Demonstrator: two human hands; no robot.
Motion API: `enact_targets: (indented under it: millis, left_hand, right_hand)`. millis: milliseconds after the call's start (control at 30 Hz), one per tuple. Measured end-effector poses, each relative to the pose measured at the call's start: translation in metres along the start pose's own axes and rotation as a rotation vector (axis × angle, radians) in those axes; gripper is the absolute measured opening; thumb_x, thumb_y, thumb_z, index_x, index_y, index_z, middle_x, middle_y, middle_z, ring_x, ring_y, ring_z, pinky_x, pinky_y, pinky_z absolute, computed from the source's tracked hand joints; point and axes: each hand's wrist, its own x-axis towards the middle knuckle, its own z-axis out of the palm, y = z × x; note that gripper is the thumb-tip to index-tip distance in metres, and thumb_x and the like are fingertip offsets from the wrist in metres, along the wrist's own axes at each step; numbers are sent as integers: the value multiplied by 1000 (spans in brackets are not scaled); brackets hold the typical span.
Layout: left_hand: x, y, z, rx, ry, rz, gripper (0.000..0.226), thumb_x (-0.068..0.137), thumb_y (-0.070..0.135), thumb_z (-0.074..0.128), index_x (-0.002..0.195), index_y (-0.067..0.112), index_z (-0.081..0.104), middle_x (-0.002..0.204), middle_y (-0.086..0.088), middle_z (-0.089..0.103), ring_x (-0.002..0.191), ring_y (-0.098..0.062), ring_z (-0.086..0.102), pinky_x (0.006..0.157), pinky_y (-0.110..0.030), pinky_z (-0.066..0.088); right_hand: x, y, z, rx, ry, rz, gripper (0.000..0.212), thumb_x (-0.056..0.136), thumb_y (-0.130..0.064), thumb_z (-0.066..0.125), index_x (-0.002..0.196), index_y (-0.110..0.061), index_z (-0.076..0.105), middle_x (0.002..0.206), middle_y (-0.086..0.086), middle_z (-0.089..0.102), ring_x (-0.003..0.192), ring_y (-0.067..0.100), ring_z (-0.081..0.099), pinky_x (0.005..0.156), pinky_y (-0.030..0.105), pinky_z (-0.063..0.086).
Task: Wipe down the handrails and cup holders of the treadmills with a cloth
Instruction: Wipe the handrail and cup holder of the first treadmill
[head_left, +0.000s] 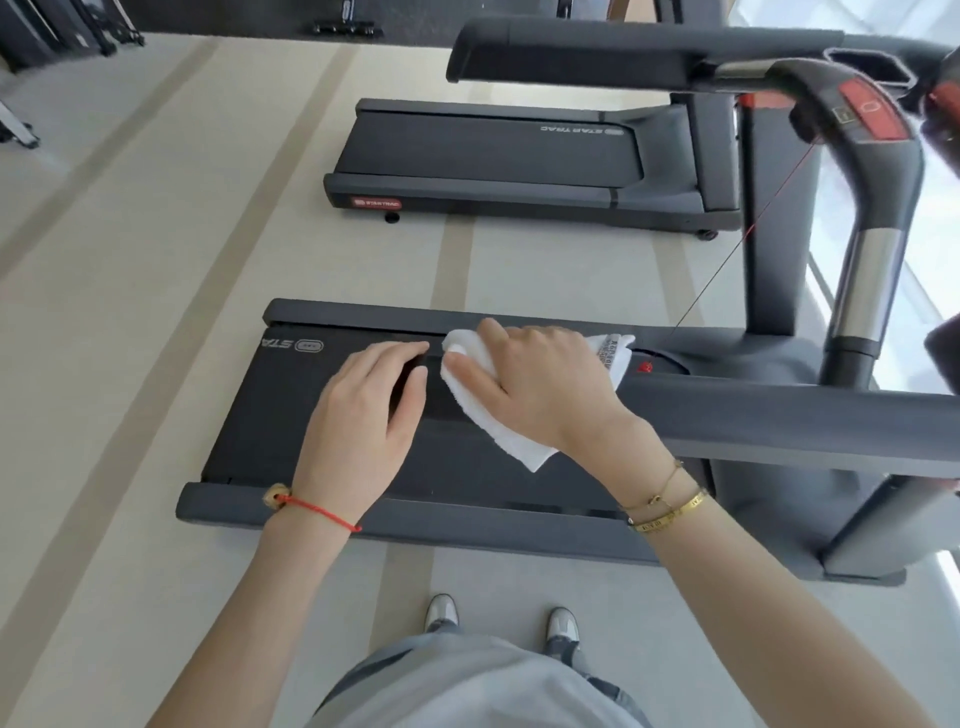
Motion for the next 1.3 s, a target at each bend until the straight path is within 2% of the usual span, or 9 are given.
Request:
enact_targets:
  millis: [100, 200, 333, 467, 600, 800, 967, 1100, 1300]
  left_hand:
    - [-1, -7, -3, -81, -27, 6, 33, 101, 26, 44, 127, 14, 62, 124, 5, 62, 118, -12, 55, 101, -25, 43]
    - [1, -14, -3, -124, -50, 19, 35, 101, 28, 44, 128, 15, 62, 124, 5, 62, 117, -11, 56, 101, -26, 44]
    - [4, -22, -2, -165, -79, 16, 38, 101, 34, 43, 129, 15, 60, 125, 7, 62, 117, -9, 55, 101, -21, 42]
    - [1, -29, 0, -249, -89, 1, 37, 104, 28, 36, 131, 16, 57, 126, 9, 60, 119, -9, 54, 103, -16, 38]
    - [-3, -36, -1, -287, -74, -43, 38, 105, 23, 33, 133, 13, 56, 126, 5, 61, 120, -12, 55, 104, -27, 42]
    - [-3, -42, -4, -271, -110, -2, 36, 104, 21, 37, 133, 11, 56, 129, 3, 60, 122, -12, 53, 106, -29, 41]
    - [-4, -46, -5, -320, -140, 29, 34, 105, 24, 37, 132, 17, 56, 126, 9, 59, 119, -7, 53, 103, -25, 43]
    - [-3, -48, -4, -278, -143, 38, 38, 105, 26, 34, 136, 16, 54, 130, 7, 58, 122, -8, 51, 105, -21, 40]
    - [-1, -44, -6, -244, -141, 47, 37, 104, 24, 38, 134, 13, 55, 130, 3, 59, 123, -12, 52, 107, -22, 38]
  right_hand:
    - [-19, 1, 4, 23, 128, 43, 51, 99, -58, 27, 80, -15, 49, 64, -4, 48, 60, 20, 42, 63, 31, 36]
    - [-44, 16, 4, 36, 230, 91, 47, 100, -53, 36, 88, -13, 58, 73, -2, 54, 70, 23, 47, 74, 34, 40]
    - [-30, 9, 1, -29, 251, 241, 44, 98, -45, 40, 67, -13, 44, 54, -1, 44, 55, 25, 40, 62, 39, 40]
    - [3, -39, 13, -12, 204, 103, 45, 99, -49, 35, 71, -15, 46, 56, -5, 44, 53, 19, 36, 59, 32, 32]
    - [-3, -34, 13, 18, 169, 54, 48, 100, -53, 31, 85, -16, 56, 67, -4, 53, 63, 20, 45, 67, 33, 37]
    - [-9, -17, 6, 0, 190, 246, 43, 97, -43, 35, 65, -13, 41, 53, -1, 45, 54, 26, 41, 60, 38, 35]
    - [8, -52, 18, -12, 223, 122, 45, 100, -46, 32, 79, -15, 55, 62, -4, 51, 60, 21, 45, 64, 33, 36]
    - [-17, -30, 17, 7, 311, 41, 40, 100, -44, 39, 95, -12, 63, 76, -3, 58, 74, 23, 52, 76, 34, 43]
    - [-26, -10, 13, -88, 446, 338, 35, 98, -34, 42, 68, -15, 43, 59, 0, 47, 61, 26, 45, 67, 39, 39]
